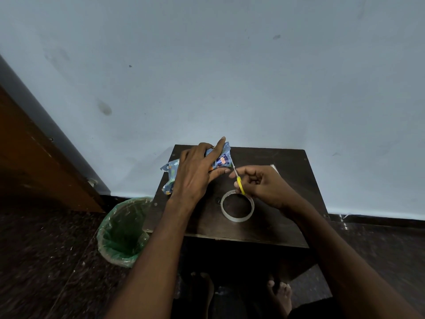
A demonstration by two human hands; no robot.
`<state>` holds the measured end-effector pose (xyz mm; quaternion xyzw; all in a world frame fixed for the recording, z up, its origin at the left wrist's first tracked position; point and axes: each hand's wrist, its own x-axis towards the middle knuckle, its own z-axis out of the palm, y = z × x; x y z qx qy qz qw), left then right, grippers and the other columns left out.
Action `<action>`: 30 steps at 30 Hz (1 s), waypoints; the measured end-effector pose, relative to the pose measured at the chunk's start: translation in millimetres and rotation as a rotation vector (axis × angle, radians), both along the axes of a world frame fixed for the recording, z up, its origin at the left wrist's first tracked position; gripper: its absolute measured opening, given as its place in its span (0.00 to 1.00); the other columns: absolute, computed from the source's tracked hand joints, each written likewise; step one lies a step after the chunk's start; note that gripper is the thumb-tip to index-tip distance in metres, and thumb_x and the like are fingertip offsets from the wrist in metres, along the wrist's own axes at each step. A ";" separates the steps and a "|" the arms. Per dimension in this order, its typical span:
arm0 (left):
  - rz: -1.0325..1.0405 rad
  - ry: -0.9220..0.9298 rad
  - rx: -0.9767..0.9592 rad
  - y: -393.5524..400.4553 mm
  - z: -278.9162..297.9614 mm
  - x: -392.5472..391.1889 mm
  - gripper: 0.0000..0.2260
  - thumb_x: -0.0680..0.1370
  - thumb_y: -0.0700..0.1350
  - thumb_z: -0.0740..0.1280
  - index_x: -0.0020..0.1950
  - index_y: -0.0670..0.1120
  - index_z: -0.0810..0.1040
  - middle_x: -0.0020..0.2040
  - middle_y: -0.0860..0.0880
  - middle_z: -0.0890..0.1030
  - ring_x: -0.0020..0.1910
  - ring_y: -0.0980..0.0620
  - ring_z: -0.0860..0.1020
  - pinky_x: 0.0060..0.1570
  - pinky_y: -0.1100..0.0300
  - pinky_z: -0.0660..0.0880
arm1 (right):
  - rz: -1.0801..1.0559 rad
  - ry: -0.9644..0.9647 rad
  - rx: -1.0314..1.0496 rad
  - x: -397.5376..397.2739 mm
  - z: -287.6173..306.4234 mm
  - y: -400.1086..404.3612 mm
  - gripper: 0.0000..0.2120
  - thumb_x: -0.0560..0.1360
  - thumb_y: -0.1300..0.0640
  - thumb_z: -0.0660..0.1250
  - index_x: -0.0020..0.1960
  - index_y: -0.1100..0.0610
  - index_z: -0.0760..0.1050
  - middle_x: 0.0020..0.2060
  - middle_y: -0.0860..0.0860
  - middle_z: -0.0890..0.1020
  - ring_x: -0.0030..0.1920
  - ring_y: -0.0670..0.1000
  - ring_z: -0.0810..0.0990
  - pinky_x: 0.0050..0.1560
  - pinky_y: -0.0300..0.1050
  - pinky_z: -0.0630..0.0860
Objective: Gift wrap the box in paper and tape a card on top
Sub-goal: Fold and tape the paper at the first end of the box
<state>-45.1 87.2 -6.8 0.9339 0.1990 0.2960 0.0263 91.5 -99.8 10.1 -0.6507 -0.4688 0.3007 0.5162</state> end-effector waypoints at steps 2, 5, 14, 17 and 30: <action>-0.001 0.012 -0.013 -0.3 0.7 0.1 0.34 0.80 0.59 0.72 0.84 0.52 0.66 0.62 0.44 0.79 0.61 0.41 0.77 0.63 0.46 0.68 | 0.005 0.003 0.011 0.2 0.9 -0.3 0.10 0.79 0.68 0.71 0.59 0.60 0.83 0.32 0.50 0.82 0.44 0.48 0.87 0.44 0.37 0.79; 0.002 0.028 -0.008 -0.2 1.0 -0.3 0.35 0.80 0.60 0.71 0.85 0.53 0.65 0.62 0.44 0.79 0.62 0.41 0.77 0.63 0.46 0.69 | 0.006 -0.001 0.007 0.3 1.2 -0.7 0.10 0.79 0.67 0.72 0.59 0.60 0.84 0.32 0.50 0.81 0.44 0.48 0.88 0.44 0.37 0.79; 0.006 -0.002 0.016 0.6 -0.7 -0.2 0.34 0.80 0.59 0.72 0.84 0.53 0.66 0.61 0.45 0.79 0.59 0.41 0.78 0.61 0.47 0.69 | -0.018 -0.003 -0.018 -2.3 2.1 0.3 0.11 0.80 0.67 0.71 0.60 0.59 0.84 0.40 0.51 0.87 0.45 0.50 0.88 0.46 0.39 0.80; 0.009 0.000 0.017 0.3 0.0 0.0 0.34 0.80 0.59 0.72 0.84 0.53 0.66 0.61 0.44 0.79 0.59 0.41 0.78 0.61 0.47 0.69 | -0.025 -0.017 -0.017 -3.0 3.4 0.4 0.10 0.79 0.67 0.71 0.59 0.59 0.84 0.36 0.49 0.86 0.44 0.49 0.88 0.45 0.39 0.80; 0.013 0.012 0.050 -0.4 -0.6 0.4 0.35 0.79 0.59 0.74 0.83 0.53 0.68 0.61 0.44 0.79 0.59 0.40 0.78 0.61 0.47 0.69 | -0.038 -0.017 -0.018 -3.1 6.4 1.3 0.10 0.79 0.63 0.72 0.59 0.57 0.84 0.35 0.50 0.86 0.44 0.52 0.88 0.51 0.47 0.84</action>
